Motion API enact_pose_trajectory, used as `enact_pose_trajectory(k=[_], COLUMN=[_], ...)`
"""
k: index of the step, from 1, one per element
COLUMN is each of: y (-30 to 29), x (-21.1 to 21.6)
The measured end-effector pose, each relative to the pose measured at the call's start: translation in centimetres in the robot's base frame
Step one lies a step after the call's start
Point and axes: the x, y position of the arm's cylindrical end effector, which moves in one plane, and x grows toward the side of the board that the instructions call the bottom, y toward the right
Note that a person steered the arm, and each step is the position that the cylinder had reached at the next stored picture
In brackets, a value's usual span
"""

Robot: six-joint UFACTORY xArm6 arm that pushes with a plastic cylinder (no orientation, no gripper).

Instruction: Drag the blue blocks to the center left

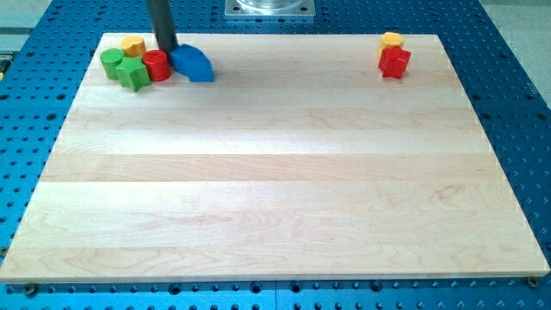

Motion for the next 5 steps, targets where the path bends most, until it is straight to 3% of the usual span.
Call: enact_pose_trajectory(k=[2,3,4,5], y=[5.9,4.4,-3.2,0.0], x=[-1.3,2.8,5.1,8.2])
